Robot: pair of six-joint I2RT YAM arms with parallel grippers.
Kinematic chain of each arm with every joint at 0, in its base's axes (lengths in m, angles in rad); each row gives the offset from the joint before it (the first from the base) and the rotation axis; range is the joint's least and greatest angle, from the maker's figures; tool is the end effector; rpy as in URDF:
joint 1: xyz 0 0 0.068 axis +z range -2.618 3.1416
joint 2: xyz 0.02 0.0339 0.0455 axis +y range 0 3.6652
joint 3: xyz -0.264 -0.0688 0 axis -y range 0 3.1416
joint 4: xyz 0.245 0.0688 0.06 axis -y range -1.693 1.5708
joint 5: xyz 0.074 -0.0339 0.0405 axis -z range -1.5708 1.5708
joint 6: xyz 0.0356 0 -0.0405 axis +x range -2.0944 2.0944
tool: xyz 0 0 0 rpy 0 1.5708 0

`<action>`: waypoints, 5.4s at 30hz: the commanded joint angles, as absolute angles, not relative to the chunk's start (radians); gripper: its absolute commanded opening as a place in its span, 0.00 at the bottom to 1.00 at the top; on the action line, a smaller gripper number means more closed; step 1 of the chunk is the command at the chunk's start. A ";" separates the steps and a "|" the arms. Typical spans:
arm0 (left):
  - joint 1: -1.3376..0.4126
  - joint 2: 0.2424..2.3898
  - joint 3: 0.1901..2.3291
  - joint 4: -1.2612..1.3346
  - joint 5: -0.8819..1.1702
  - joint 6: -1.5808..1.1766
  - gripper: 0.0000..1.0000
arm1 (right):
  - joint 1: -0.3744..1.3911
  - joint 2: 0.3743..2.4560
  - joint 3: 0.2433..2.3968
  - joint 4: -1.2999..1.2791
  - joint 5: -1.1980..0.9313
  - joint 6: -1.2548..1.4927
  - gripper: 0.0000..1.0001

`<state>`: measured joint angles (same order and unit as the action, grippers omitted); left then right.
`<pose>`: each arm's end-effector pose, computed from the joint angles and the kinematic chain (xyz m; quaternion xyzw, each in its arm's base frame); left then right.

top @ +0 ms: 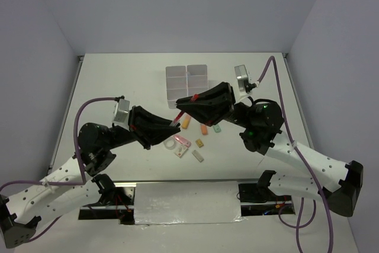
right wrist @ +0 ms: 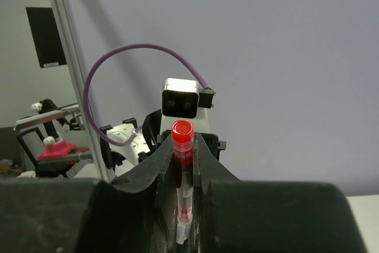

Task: Sort the stationery into containers
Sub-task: Close the pen cap on the pen.

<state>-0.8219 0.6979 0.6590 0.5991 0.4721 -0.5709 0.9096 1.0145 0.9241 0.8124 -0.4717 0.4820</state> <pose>0.0933 -0.1241 0.3897 0.2619 0.4413 -0.6326 0.5801 0.1158 0.1752 0.4452 -0.2930 0.3461 0.6418 0.6184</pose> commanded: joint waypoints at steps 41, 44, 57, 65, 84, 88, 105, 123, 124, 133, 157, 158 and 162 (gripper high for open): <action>-0.825 0.670 0.738 0.698 0.563 -0.476 0.00 | 1.005 1.166 0.704 0.949 -0.456 0.525 0.00; -0.825 0.661 0.752 0.672 0.560 -0.462 0.00 | 1.023 1.187 0.710 0.910 -0.434 0.494 0.00; -0.825 0.591 0.759 0.586 0.462 -0.397 0.00 | 1.035 1.158 0.588 0.916 -0.391 0.451 0.00; -0.825 0.584 0.772 0.581 0.446 -0.393 0.00 | 1.084 1.218 0.617 0.891 -0.385 0.414 0.00; -0.825 0.537 0.838 0.453 0.370 -0.318 0.00 | 1.150 1.292 0.538 0.913 -0.325 0.348 0.00; -0.825 0.538 0.845 0.434 0.336 -0.310 0.00 | 1.154 1.293 0.545 0.897 -0.324 0.341 0.00; -0.825 0.534 0.804 0.387 0.311 -0.321 0.99 | 1.121 1.190 0.592 0.920 -0.235 0.394 0.00; -0.825 0.485 0.833 0.003 -0.180 -0.114 0.99 | 0.783 1.108 0.597 0.566 -0.285 0.912 0.00; -0.825 0.486 0.824 0.003 -0.155 -0.091 0.99 | 0.760 1.100 0.585 0.583 -0.294 0.951 0.00; -0.825 0.693 0.753 0.155 0.224 -0.187 0.97 | 0.736 0.928 0.534 0.610 -0.138 1.181 0.00; -0.825 0.842 0.779 0.419 0.563 -0.376 0.93 | 0.736 0.894 0.376 1.270 -0.360 1.006 0.00; -0.825 0.832 0.778 0.419 0.571 -0.376 0.93 | 0.738 0.896 0.368 1.308 -0.395 0.997 0.00; -0.825 0.763 0.788 0.388 0.583 -0.367 0.94 | 0.741 0.882 0.373 1.451 -0.511 0.927 0.00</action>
<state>-0.8227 0.8177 0.7444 0.3511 0.5484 -0.3668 0.7406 0.8940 0.3737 1.1995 -0.3878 1.0004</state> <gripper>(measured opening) 0.941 0.177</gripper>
